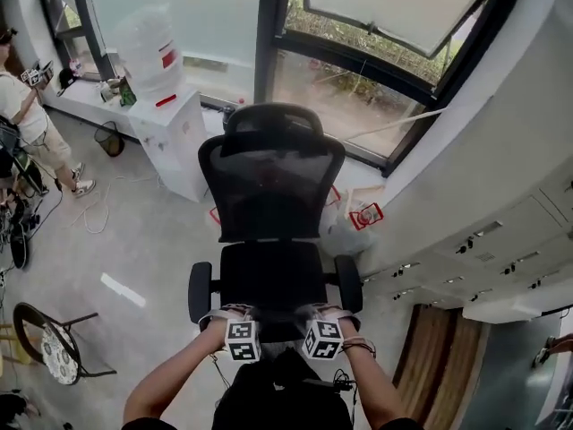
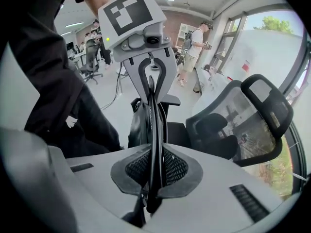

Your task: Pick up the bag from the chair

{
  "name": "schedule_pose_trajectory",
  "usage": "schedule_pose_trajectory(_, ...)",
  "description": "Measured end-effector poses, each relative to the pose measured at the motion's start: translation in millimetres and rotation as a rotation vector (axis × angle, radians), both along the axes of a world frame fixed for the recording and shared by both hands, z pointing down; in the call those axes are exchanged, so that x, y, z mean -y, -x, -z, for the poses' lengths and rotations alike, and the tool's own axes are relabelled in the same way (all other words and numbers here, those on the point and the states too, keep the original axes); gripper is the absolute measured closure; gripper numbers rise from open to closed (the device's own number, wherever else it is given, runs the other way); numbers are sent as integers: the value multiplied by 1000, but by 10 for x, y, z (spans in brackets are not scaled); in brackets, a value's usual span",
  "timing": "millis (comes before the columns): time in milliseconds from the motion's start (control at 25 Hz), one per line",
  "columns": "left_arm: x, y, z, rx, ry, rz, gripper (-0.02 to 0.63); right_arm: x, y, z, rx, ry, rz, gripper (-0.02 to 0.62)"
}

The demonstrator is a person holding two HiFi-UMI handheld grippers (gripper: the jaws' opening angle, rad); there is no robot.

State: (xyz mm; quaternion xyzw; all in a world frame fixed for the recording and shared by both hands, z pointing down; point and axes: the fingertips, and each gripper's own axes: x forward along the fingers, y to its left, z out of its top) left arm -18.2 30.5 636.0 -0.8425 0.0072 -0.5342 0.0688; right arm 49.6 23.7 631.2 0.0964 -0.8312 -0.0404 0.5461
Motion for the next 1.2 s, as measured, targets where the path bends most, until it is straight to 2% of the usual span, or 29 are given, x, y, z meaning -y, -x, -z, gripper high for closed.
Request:
schedule_pose_trajectory(200,-426,-84,228,-9,10,29,580,-395,-95,250,30,20,6,577)
schedule_pose_trajectory(600,-952,-303,273,5,84,98,580,-863,-299,275,39,33,32,576)
schedule_pose_trajectory(1200,-1087,-405,278,6,84,115,580,-958,-390,249,42,26,60,577)
